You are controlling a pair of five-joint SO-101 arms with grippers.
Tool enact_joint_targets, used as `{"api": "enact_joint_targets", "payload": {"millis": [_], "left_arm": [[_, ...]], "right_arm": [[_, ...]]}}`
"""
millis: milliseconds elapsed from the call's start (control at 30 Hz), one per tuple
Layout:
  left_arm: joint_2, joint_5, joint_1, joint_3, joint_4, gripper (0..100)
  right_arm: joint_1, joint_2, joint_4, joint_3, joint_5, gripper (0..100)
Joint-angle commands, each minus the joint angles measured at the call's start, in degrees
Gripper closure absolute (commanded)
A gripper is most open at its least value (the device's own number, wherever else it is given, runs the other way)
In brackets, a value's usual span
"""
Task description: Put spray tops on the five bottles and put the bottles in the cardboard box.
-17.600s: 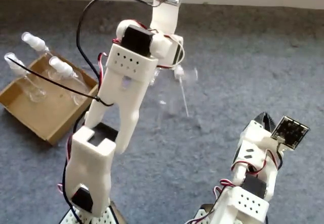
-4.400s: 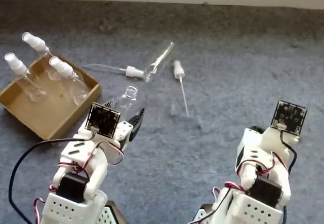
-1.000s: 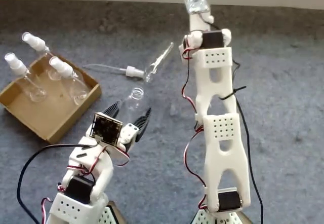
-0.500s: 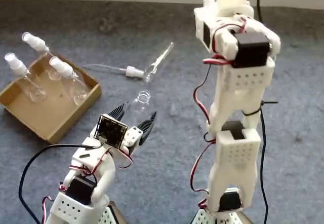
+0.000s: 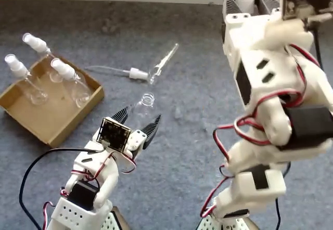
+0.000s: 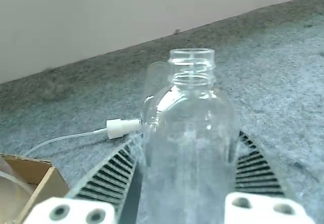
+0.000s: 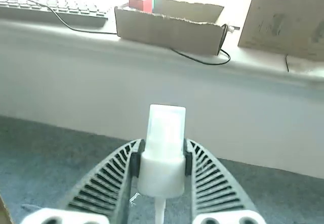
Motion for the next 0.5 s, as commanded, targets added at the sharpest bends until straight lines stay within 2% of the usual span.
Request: {"api": "enact_joint_targets", "payload": {"millis": [0,300,467], "left_arm": [[-0.8,0.6,0.9,1.3,0.3,92],[-0.8,0.7,1.4,1.3,0.3,92],[-0.8,0.7,9.2,1.3,0.3,92]], "right_arm": [[0.7,-8.8,1.2,9.5,-0.5,94.3],[0.7,-24.1,1.1,25.7,-0.5,94.3],[0.7,-30.1,1.1,30.4,-0.4,94.3]]}}
